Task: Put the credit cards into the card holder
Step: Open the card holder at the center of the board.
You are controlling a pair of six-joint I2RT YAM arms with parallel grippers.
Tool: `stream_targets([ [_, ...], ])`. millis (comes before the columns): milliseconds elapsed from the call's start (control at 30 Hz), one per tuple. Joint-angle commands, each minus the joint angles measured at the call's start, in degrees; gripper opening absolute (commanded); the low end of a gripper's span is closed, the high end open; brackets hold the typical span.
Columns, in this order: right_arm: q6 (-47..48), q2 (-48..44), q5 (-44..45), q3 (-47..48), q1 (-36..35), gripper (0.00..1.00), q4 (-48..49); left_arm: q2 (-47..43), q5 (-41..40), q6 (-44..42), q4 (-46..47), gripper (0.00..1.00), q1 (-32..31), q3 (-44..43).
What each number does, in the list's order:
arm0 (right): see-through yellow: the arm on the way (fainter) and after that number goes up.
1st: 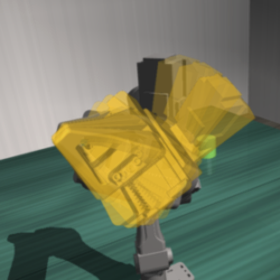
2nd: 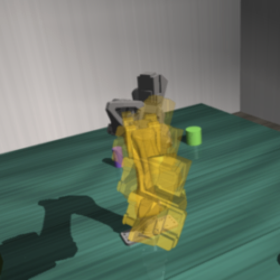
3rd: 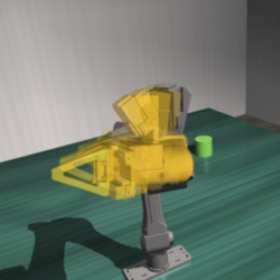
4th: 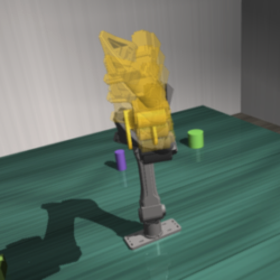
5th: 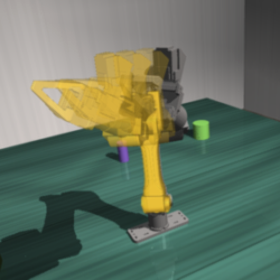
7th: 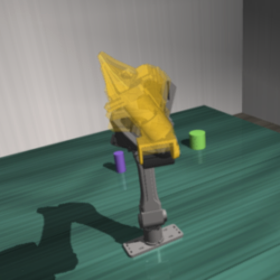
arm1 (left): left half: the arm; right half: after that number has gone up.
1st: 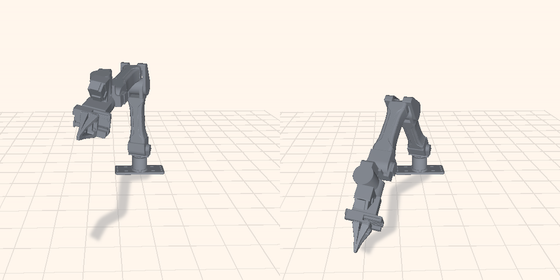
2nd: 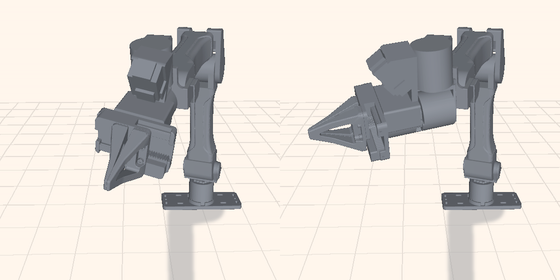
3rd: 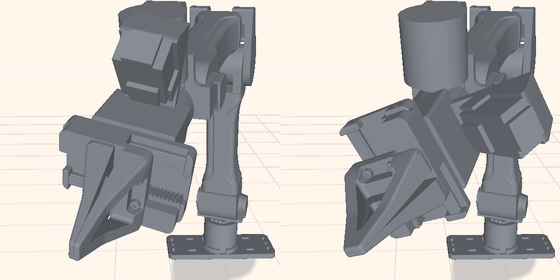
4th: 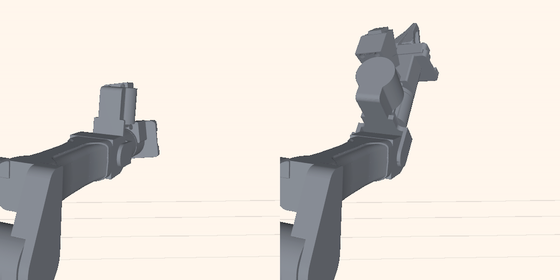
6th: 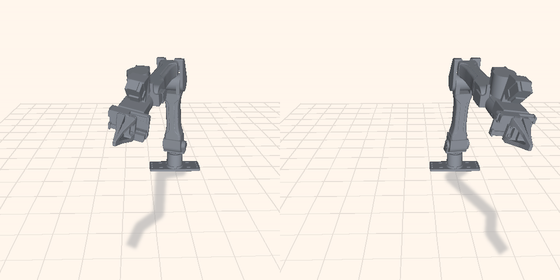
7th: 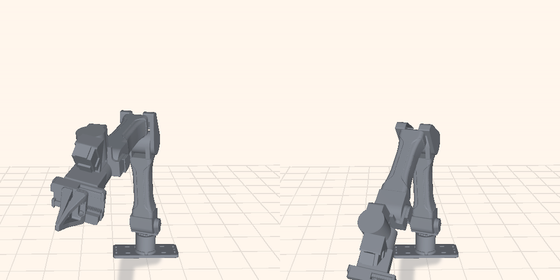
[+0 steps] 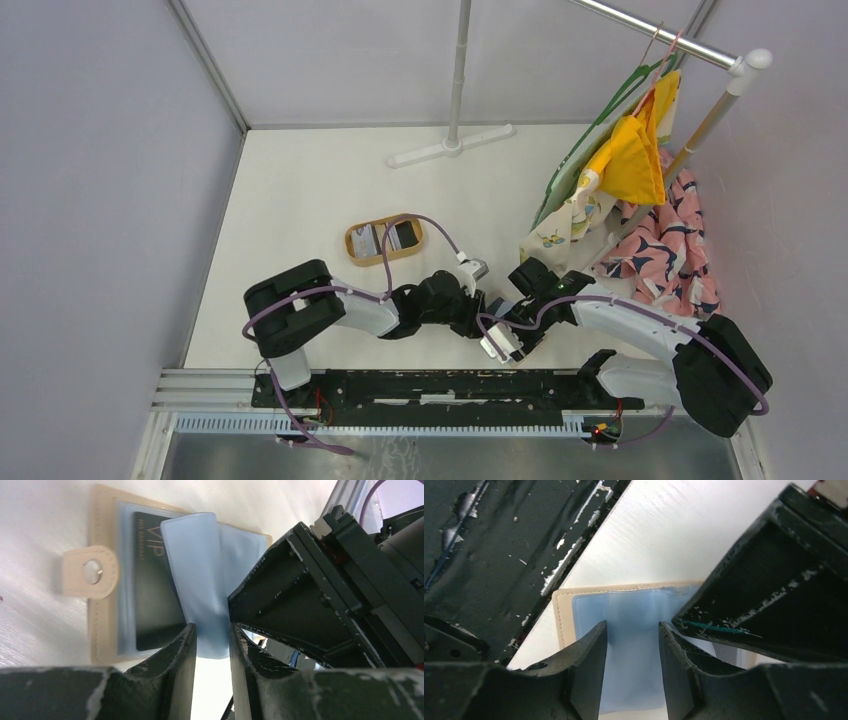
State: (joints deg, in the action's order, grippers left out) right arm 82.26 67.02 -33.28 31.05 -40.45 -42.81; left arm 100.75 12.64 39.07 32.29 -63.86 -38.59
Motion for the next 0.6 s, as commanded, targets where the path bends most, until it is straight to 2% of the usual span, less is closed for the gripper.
stream_targets([
  [0,-0.6,-1.8,1.4,0.6,0.7,0.47,2.7,-1.6,2.8,3.5,5.8,0.36,-0.4,1.2],
  [233,0.1,-5.9,0.6,0.8,4.2,0.48,1.2,0.9,2.2,4.4,7.1,0.39,-0.4,0.5],
  [433,-3.1,-10.9,4.5,-0.2,9.4,0.5,3.7,0.4,-1.1,3.9,5.5,0.41,-0.5,0.3],
  [567,-3.6,-11.6,4.4,0.0,11.3,0.51,3.8,-0.2,-0.9,3.2,5.7,0.48,-0.5,0.1],
])
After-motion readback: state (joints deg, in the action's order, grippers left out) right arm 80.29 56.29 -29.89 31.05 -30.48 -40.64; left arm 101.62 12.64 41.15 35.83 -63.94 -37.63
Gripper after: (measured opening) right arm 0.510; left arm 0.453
